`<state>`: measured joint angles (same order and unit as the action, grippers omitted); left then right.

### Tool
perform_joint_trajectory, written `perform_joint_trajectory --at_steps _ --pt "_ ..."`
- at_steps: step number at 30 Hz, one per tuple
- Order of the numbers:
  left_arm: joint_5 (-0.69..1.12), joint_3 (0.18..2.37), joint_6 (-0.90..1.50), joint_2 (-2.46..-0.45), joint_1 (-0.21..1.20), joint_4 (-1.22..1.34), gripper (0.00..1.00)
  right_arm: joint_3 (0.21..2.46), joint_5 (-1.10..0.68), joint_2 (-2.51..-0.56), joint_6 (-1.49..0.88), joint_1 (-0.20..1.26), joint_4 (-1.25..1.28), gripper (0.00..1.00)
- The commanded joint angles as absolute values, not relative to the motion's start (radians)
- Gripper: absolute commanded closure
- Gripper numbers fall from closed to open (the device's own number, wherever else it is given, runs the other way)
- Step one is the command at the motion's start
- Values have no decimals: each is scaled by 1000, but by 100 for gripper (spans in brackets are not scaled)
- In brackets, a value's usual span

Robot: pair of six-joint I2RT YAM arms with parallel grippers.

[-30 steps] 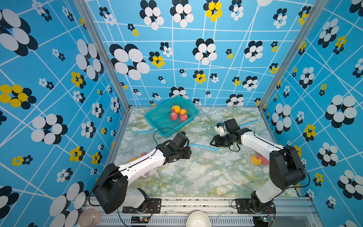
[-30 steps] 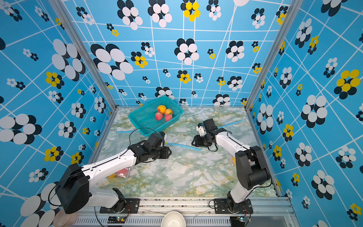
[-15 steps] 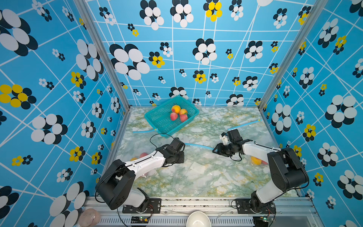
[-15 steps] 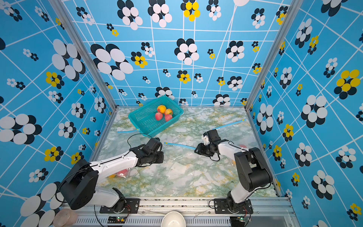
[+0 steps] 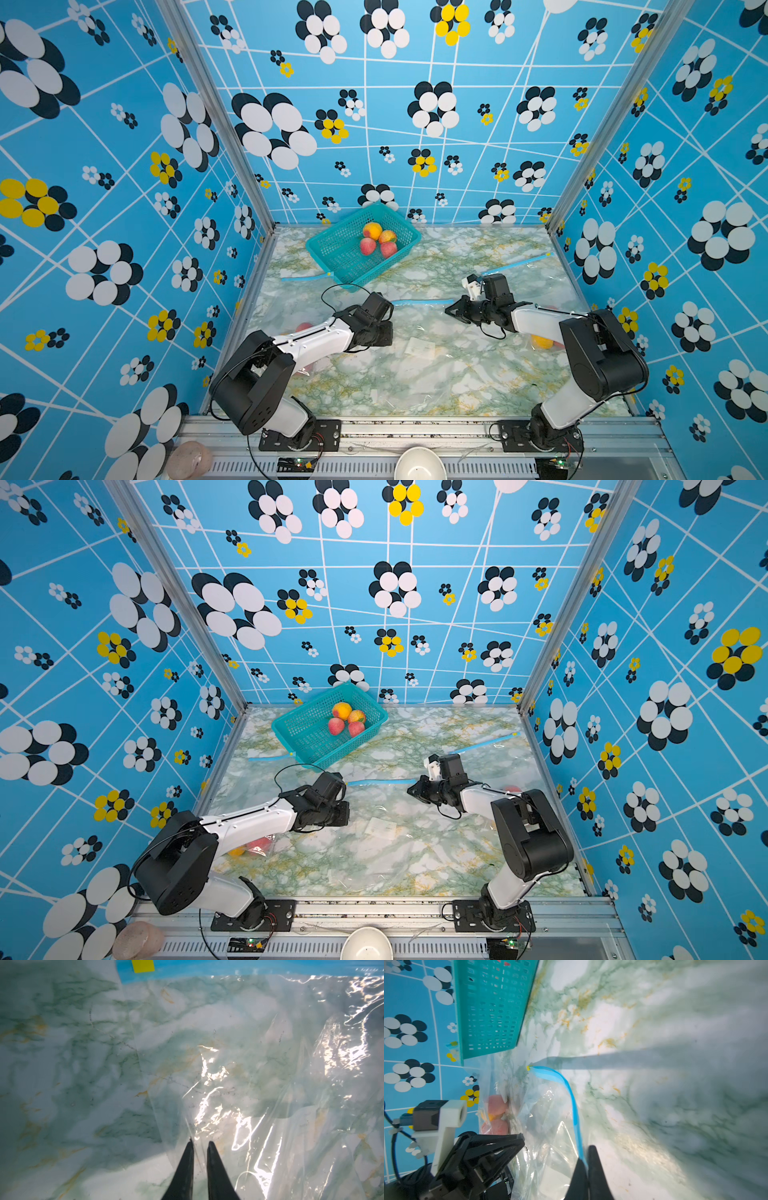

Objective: Place the peach in a zip-top bag and seal the zipper
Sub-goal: Pick up the zipper food storage bag, then open the zipper food storage bag.

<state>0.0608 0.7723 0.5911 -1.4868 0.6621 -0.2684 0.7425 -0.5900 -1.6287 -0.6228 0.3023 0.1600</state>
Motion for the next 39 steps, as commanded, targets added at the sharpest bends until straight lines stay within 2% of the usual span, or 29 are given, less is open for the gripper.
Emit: perform_joint_trajectory --at_steps 1,6,11,12,20,27,33,39 --pt "54 864 558 -1437 657 -318 78 844 -646 -1546 -542 301 114 100" --pt "40 1039 376 -1348 636 -427 67 1034 -668 -1473 -259 351 -178 100" --pt "30 1246 78 -1320 597 -556 58 1252 -538 -1444 36 461 -487 100" --pt "46 1269 34 -1315 584 -557 53 1286 -528 -1438 62 468 -517 100" --pt "223 1386 -146 -1279 491 -586 42 1476 -517 -1371 233 471 -651 100" --pt "374 1511 -280 -1332 476 -652 38 1546 -572 -1377 289 470 -664 100" --pt "406 1587 -371 -1386 467 -699 37 1641 -605 -1387 361 470 -700 100" --pt "435 1609 -442 -1396 459 -680 37 1707 -725 -1404 397 471 -723 100"
